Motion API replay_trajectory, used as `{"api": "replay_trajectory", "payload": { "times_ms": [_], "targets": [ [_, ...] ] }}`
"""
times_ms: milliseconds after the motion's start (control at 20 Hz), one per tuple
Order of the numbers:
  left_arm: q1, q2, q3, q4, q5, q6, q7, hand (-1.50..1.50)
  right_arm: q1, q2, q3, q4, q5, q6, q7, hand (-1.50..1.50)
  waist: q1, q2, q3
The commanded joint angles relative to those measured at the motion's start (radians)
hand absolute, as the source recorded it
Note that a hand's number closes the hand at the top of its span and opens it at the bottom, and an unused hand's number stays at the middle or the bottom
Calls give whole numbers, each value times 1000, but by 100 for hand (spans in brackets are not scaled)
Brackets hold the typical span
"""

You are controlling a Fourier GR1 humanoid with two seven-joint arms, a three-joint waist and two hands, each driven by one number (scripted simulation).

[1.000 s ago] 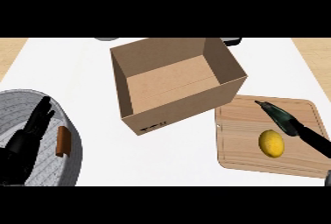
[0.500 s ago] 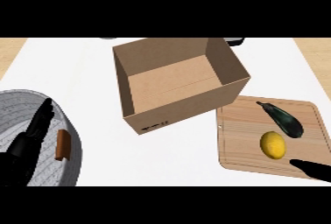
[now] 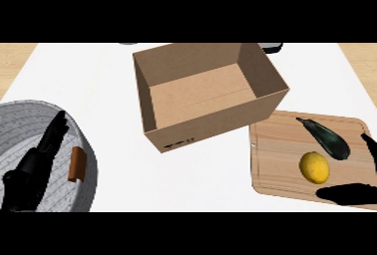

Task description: Pick the lemon from the cutting board and place it in the cardboard box

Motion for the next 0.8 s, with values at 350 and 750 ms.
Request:
{"api": "replay_trajectory", "payload": {
  "times_ms": [350,750],
  "targets": [
    [-46,-32,-9,104,3,6,-14,0,-93,85,82,15,108,41,236,-150,4,15,-26],
    [-57,-52,-35,152,-10,24,-48,0,-54,118,62,40,132,38,202,-150,-6,15,-26]
  ]
}}
